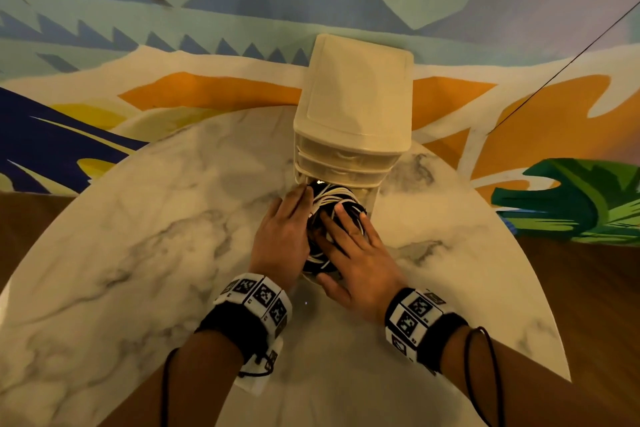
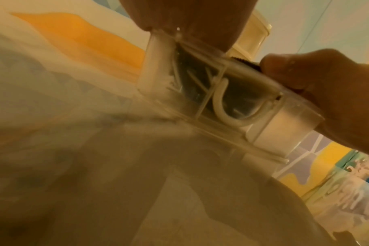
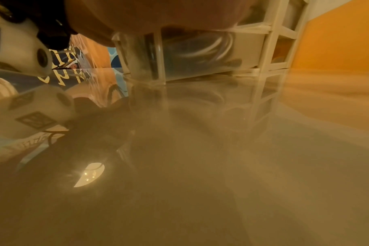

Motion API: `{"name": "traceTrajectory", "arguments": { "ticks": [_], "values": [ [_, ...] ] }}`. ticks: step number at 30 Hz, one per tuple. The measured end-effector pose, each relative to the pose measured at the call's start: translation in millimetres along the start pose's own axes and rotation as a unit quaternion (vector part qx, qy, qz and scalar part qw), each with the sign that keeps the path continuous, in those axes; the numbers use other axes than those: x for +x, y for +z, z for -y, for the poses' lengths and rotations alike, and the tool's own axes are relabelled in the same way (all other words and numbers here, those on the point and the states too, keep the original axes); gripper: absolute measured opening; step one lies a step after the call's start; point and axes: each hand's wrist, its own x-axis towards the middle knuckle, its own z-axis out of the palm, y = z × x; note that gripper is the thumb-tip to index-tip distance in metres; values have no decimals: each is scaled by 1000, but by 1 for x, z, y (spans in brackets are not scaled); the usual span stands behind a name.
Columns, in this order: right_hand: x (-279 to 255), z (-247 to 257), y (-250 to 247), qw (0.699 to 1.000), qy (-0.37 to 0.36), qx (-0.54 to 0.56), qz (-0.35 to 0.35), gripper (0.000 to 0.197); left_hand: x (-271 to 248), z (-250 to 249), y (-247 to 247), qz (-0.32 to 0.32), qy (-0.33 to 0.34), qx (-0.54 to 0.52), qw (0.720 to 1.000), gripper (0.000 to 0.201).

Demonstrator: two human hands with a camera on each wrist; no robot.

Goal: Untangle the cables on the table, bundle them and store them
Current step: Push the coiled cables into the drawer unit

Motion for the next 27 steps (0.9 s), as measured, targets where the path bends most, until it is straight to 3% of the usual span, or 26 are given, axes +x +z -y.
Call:
{"name": "traceTrajectory", "arguments": {
  "ticks": [10,16,20,22,25,27],
  "values": [
    [15,-4,-3,997,-69,-17,34,62,-10,8,-1,-96,-52,-25,994,45],
    [15,-5,-2,997,-78,-1,26,59,-10,8,-2,-105,-69,-94,988,43],
    [12,-7,0,996,-86,6,19,58,-6,6,-16,-84,-127,-157,976,42],
    [13,-7,0,996,-85,12,15,58,10,12,-20,-81,-183,-200,959,53],
    [12,-6,0,996,-85,22,10,58,42,23,-26,-16,-221,-376,900,53],
    [11,-7,2,996,-84,30,2,58,53,26,-29,40,-218,-380,898,48]
  ]
}}
